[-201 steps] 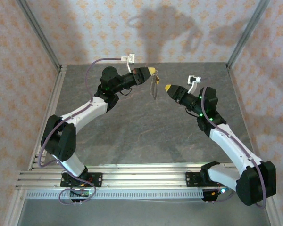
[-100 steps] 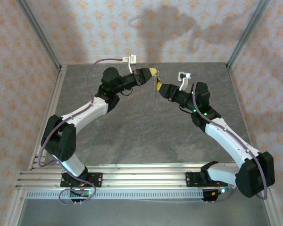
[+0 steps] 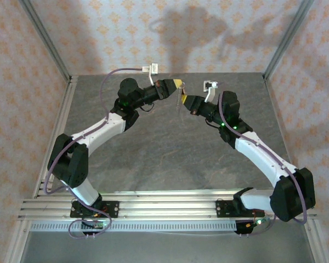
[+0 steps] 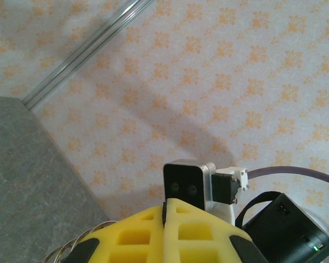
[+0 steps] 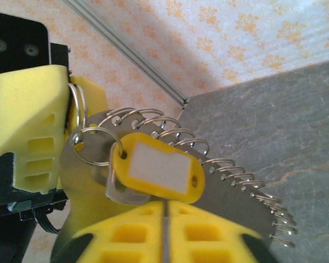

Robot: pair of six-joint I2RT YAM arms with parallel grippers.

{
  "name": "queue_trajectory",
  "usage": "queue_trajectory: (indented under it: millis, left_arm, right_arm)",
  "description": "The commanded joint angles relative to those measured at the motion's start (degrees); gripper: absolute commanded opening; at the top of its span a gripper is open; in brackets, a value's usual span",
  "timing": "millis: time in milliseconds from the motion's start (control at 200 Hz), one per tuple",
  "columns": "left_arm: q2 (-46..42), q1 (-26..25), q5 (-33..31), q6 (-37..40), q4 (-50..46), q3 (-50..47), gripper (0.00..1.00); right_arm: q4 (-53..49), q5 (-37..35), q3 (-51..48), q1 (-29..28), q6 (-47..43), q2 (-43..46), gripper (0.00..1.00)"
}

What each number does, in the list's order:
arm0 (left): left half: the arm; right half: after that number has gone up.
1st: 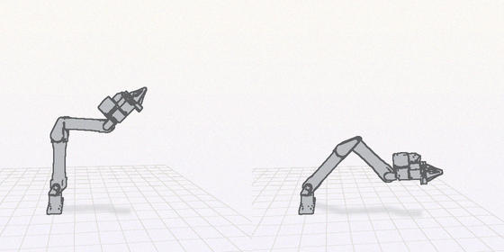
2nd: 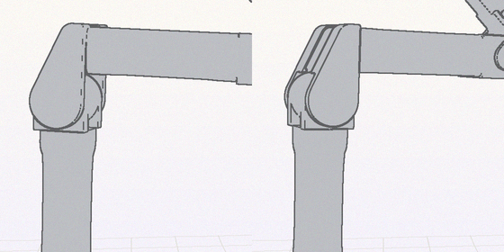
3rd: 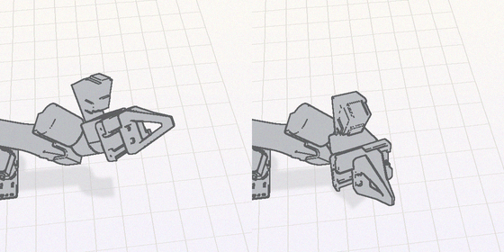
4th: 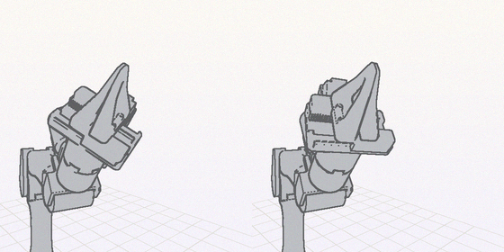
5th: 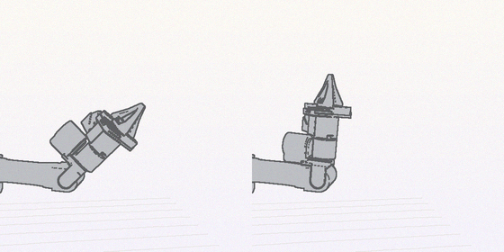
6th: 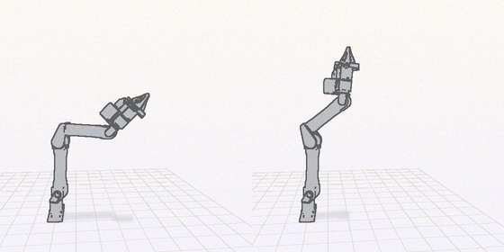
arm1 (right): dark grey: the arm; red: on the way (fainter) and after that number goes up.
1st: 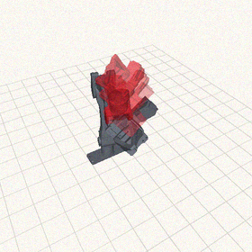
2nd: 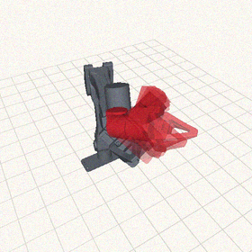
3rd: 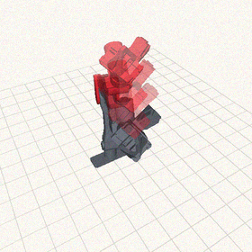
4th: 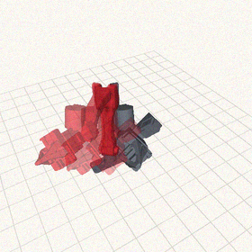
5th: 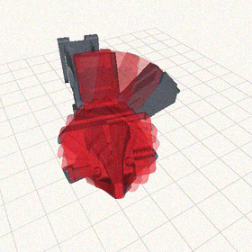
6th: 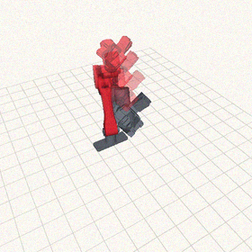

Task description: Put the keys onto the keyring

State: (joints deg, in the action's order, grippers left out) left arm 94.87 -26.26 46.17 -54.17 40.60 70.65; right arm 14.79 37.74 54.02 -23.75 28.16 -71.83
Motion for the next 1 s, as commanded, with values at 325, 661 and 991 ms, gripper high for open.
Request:
queue_trajectory:
  millis: [325, 661, 991]
  left_arm:
    - [-1.4, -0.6, -0.2, -0.4, 3.4, 1.3, 0.00]
    - [-1.8, -0.5, 0.0, -0.4, 3.0, 1.4, 0.00]
    - [-1.8, -0.5, 0.1, -0.8, 3.1, 1.7, 0.00]
  right_arm:
    - [3.5, 3.5, -0.5, -1.2, 0.8, 2.0, 0.00]
    - [-4.2, -3.8, -5.5, -0.9, -5.2, 9.9, 0.12]
    - [-5.8, -7.6, -2.8, -0.8, -7.2, 9.0, 0.44]
